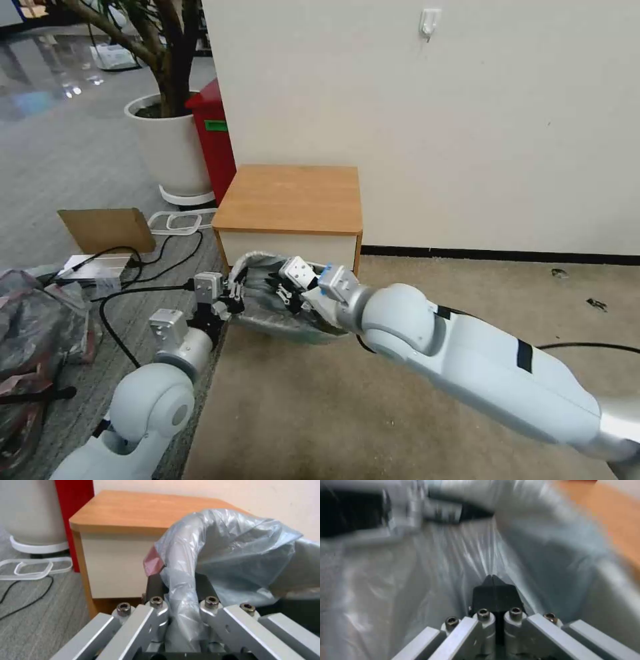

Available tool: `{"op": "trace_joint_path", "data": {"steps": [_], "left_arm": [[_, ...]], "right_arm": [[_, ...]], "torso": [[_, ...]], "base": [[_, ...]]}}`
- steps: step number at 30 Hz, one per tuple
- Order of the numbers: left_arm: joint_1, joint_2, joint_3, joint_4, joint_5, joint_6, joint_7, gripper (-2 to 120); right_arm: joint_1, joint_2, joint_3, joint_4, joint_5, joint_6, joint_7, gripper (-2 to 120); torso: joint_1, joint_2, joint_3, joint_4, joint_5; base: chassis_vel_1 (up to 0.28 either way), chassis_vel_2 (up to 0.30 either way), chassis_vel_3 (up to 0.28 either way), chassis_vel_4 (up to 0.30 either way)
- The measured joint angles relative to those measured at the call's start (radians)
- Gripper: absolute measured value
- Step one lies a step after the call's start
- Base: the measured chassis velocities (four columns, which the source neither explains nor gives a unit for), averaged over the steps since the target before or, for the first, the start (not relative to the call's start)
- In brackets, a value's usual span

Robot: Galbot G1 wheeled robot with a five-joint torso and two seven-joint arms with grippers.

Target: Pick up the garbage bag from the table and place it over the trash can.

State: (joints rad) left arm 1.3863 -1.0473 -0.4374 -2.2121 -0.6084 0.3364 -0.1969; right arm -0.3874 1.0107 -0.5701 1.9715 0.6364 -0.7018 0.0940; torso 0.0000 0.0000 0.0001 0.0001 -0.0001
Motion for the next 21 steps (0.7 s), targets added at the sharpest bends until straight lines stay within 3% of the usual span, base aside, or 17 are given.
{"op": "trace_joint_path", "data": {"steps": [7,13,21], "left_arm": [[-0.008,0.003,-0.011,-0.017,-0.003,0.000,0.007,7],[-0.009,0.005,-0.024,-0.034,0.001,0.000,0.021,7],[-0.003,0.002,-0.025,-0.057,0.013,0.003,0.026,7]], "right_arm": [[0.087,0.004,-0.091,-0.053,0.061,-0.008,0.051,0],[0.131,0.029,-0.158,-0.093,0.129,-0.008,0.187,0],[0.159,0.049,-0.214,-0.118,0.148,-0.007,0.263,0]], "torso": [[0.000,0.000,0.000,-0.0001,0.0000],[0.000,0.000,0.000,-0.0001,0.0000],[0.000,0.000,0.000,-0.0001,0.0001]], "base": [[0.000,0.000,0.000,0.000],[0.000,0.000,0.000,0.000],[0.000,0.000,0.000,0.000]]}}
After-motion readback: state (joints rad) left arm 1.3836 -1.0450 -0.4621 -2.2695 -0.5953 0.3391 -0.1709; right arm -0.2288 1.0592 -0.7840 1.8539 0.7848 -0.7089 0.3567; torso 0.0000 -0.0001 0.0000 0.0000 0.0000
